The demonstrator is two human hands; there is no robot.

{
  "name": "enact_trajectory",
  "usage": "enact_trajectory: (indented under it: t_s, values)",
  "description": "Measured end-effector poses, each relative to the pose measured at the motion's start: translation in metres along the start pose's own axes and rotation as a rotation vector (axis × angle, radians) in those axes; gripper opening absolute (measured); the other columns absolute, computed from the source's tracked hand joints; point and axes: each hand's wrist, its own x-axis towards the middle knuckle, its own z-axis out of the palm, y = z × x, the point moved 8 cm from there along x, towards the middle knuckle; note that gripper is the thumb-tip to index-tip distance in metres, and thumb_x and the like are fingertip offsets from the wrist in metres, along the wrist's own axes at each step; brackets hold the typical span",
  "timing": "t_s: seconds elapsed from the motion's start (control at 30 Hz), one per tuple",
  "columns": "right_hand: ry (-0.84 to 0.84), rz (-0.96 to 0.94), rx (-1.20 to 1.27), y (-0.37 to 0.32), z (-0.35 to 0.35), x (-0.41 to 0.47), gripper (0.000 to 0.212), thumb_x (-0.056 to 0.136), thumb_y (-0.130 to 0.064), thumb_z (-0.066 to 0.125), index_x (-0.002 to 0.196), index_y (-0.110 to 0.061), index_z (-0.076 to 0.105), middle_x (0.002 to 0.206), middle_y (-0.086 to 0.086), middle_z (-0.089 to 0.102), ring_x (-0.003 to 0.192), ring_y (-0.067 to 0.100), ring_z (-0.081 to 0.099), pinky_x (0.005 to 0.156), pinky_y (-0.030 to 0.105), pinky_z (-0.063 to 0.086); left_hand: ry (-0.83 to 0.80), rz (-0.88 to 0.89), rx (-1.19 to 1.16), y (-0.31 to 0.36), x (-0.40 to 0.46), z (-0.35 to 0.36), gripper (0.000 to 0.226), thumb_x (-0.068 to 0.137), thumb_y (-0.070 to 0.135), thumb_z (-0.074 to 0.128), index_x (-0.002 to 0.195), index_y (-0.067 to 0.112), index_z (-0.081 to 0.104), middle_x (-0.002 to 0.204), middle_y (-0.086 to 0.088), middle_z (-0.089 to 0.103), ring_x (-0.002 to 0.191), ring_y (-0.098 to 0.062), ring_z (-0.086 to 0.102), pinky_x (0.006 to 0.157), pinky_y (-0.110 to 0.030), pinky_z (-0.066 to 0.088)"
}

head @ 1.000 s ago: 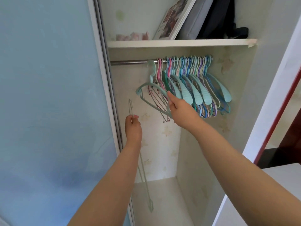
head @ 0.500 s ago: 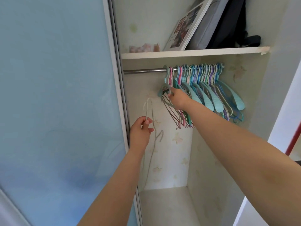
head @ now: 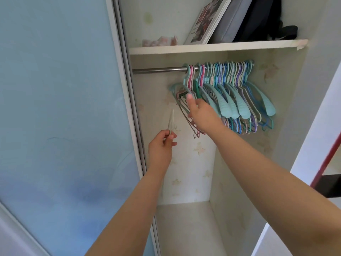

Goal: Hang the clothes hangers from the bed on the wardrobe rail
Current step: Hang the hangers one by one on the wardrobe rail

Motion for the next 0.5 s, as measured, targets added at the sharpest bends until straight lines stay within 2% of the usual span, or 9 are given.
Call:
enact_trajectory:
  t_s: [0.07,0.13,0.2,0.3,0.33,0.4,0.5]
  values:
    - [-0.237,0.045,0.169,-0.019,0.01,-0.012,0.076,0.091,-0.071,0.017,0.135,-0.017,0.046,0.096,0.005,0.071,0.076,0.022,0.07,0.067,0.033,0.056,-0.025,0.002,0.038,-0.004,-0.005,0.008,0.027,0.095,0.005,0.051,0.08,0.026,0.06,0.085,0.007,0.065,0.064,-0.006,0.064,0.075,-0.031,0.053]
    - [-0.354,-0.012,0.044,-0.032,0.014,-0.017,0.076,0.09,-0.07,0.024,0.132,-0.013,0.05,0.088,0.002,0.072,0.064,0.018,0.069,0.058,0.027,0.053,-0.06,0.017,0.097,-0.004,-0.01,0.017,0.031,0.095,0.004,0.051,0.079,0.029,0.059,0.085,0.011,0.065,0.065,-0.006,0.063,0.073,-0.026,0.052]
    - [-0.388,-0.071,-0.145,-0.034,0.014,-0.016,0.066,0.092,-0.062,0.039,0.121,-0.006,0.058,0.079,0.0,0.073,0.054,0.014,0.066,0.052,0.023,0.049,-0.09,0.05,0.182,-0.001,-0.014,0.023,0.025,0.095,0.005,0.051,0.084,0.025,0.062,0.087,0.01,0.065,0.069,-0.007,0.063,0.073,-0.022,0.049]
    - [-0.448,-0.043,-0.369,-0.02,0.016,-0.014,0.05,0.095,-0.049,0.047,0.095,-0.002,0.064,0.053,-0.004,0.068,0.039,0.01,0.058,0.046,0.021,0.044,-0.123,0.207,0.344,0.009,-0.018,0.032,0.015,0.095,0.009,0.052,0.093,0.014,0.066,0.087,0.004,0.067,0.074,-0.014,0.061,0.071,-0.025,0.047]
    - [-0.464,-0.022,-0.427,-0.015,0.017,-0.014,0.047,0.097,-0.045,0.047,0.091,-0.002,0.063,0.054,-0.002,0.068,0.039,0.01,0.057,0.044,0.02,0.042,-0.127,0.259,0.397,0.013,-0.019,0.034,0.013,0.095,0.01,0.053,0.095,0.012,0.066,0.087,0.001,0.067,0.073,-0.016,0.059,0.069,-0.026,0.045]
    - [-0.478,0.0,-0.511,-0.005,0.021,-0.013,0.039,0.099,-0.037,0.045,0.092,-0.002,0.06,0.072,0.007,0.074,0.05,0.017,0.064,0.046,0.021,0.044,-0.123,0.313,0.463,0.016,-0.019,0.039,0.012,0.095,0.014,0.056,0.095,0.01,0.067,0.087,0.0,0.067,0.071,-0.014,0.052,0.065,-0.023,0.037]
    - [-0.44,-0.002,-0.578,0.001,0.025,-0.013,0.026,0.099,-0.027,0.044,0.097,-0.007,0.06,0.076,0.009,0.074,0.059,0.021,0.068,0.069,0.032,0.056,-0.117,0.305,0.499,0.017,-0.015,0.042,0.011,0.093,0.017,0.06,0.096,0.011,0.069,0.091,0.0,0.067,0.076,-0.015,0.054,0.067,-0.026,0.041]
